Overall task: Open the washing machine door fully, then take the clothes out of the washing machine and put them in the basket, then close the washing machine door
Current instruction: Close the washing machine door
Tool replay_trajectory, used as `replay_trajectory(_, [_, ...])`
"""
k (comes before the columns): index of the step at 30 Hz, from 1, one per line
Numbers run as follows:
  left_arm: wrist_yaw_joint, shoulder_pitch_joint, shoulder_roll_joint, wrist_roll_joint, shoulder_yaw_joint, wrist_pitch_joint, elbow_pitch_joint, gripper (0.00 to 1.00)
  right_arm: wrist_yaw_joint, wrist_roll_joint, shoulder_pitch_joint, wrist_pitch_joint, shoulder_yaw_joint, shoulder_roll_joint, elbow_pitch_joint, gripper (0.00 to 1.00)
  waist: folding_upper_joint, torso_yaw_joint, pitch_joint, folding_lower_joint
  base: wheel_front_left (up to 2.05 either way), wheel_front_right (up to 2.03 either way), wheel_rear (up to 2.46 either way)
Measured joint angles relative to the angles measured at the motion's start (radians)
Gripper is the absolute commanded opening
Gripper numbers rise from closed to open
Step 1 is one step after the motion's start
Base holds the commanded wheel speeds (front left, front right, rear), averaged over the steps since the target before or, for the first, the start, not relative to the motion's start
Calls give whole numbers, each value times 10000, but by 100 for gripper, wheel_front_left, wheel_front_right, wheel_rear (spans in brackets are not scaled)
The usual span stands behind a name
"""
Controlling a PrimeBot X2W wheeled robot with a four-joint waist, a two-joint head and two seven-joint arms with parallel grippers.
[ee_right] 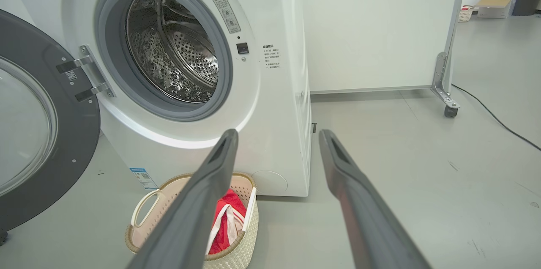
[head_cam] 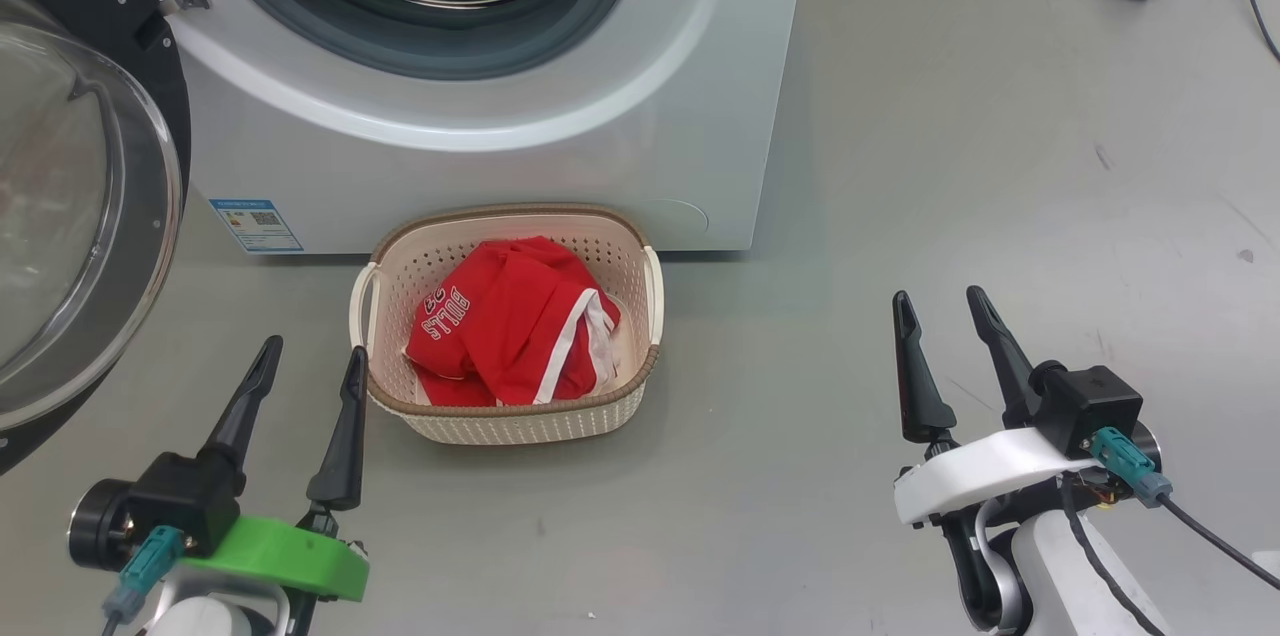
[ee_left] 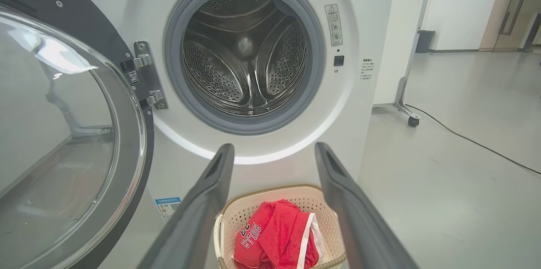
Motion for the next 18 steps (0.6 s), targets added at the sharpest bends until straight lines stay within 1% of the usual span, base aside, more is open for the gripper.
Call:
replay_trajectory(6, [-2,0,-21,25,58,0,-27,100,0,0,0,0,8,-2,17,100,0,24,-12,0,-9,27,-18])
replay_trajectory(18, [-59,1,-130,46,92,0,-27,100,2,-4,0,0,27,0,59,100,0,63,-39,0,0,0,0])
